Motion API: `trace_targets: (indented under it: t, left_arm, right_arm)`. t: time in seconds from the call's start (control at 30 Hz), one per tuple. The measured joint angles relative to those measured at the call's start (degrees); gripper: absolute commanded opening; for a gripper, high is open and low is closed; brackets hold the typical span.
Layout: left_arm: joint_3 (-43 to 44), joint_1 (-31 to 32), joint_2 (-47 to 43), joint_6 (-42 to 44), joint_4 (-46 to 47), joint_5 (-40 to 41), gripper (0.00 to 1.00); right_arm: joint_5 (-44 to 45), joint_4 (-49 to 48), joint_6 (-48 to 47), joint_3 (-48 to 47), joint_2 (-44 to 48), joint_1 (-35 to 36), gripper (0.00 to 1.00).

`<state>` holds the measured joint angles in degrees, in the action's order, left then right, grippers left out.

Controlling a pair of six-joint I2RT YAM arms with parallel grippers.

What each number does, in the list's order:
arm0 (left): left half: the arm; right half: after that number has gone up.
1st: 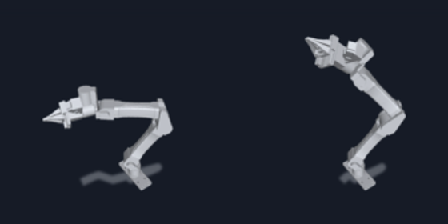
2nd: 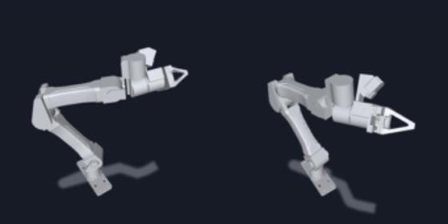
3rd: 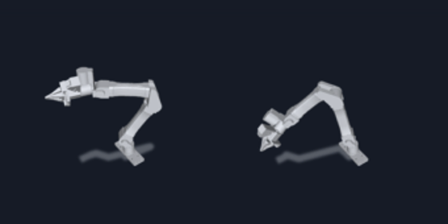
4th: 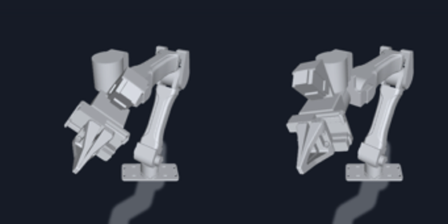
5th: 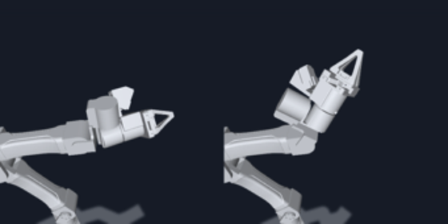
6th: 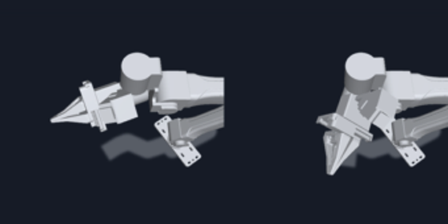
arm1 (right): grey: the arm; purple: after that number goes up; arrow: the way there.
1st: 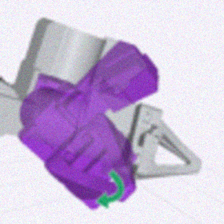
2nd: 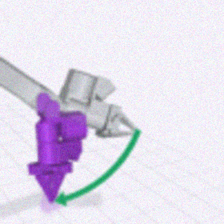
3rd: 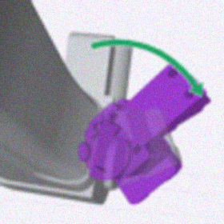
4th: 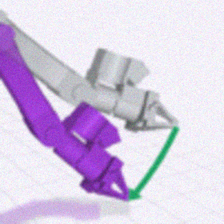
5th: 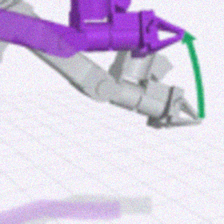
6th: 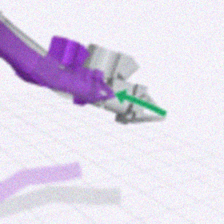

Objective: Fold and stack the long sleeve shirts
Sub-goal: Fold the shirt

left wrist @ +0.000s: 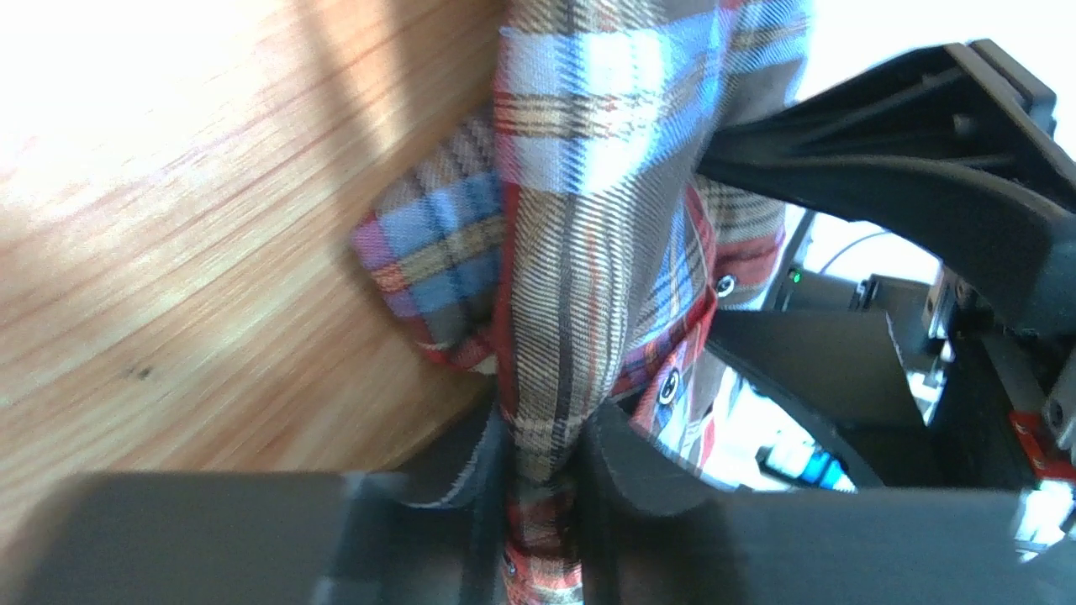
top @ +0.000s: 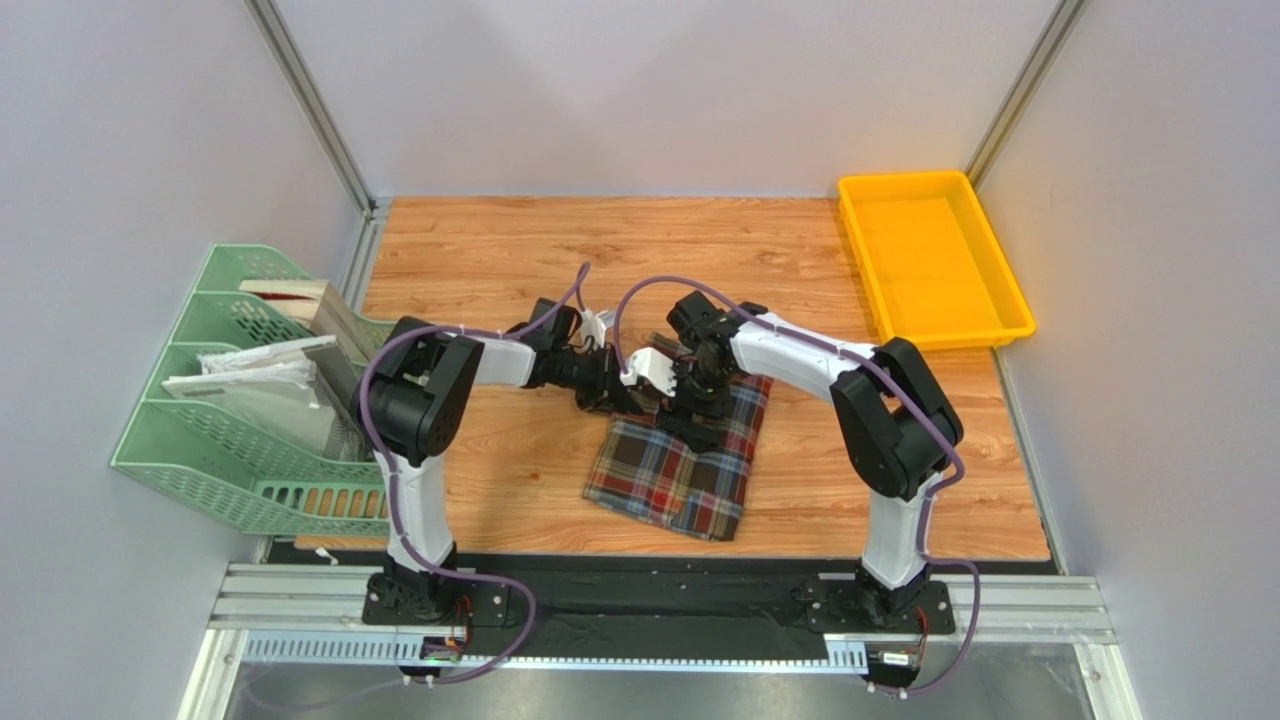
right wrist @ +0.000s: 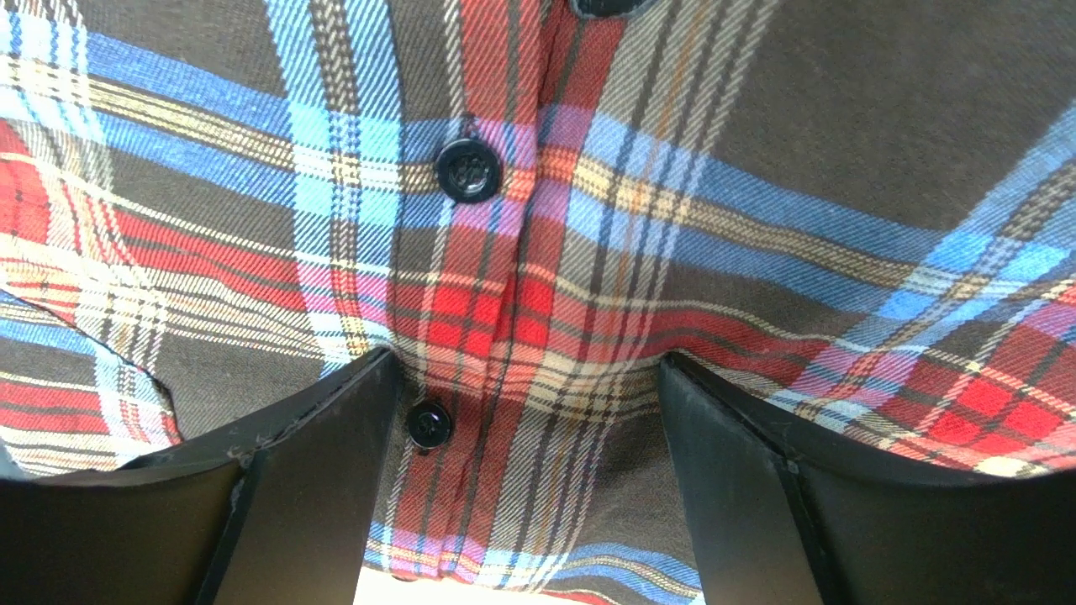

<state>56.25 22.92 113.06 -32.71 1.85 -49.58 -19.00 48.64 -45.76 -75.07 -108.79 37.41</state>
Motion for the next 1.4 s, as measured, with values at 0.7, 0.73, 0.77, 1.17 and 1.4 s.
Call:
trace_targets:
  t: [0.7,0.73,0.77,1.17,1.4]
  left_arm:
    - [32.85,-1.70,-6.58,40.09,-45.53,27.61,0.00]
    - [37.18,-1.70,-6.29,43.34,-48.37,30.01,0.00]
    - [40.57,-1.68,-6.19,45.86,-50.16,32.09,0.00]
    - [52.98,7.30,-5.57,71.67,-52.33,61.68,0.00]
    - [34.18,19.12,2.08,65.79,-48.09,66.88,0.00]
  right_arm:
    - [-15.63,2.12,19.23,9.09,26.97,-26.25,0.88]
    - [-16.35,2.32,19.41,10.01,28.52,-27.61,0.88]
    - [-16.87,2.71,19.43,10.64,29.59,-28.35,0.88]
    - [-23.15,6.01,19.06,16.33,36.39,-36.50,0.88]
    - [-25.70,6.84,19.08,17.79,36.72,-39.10,0.88]
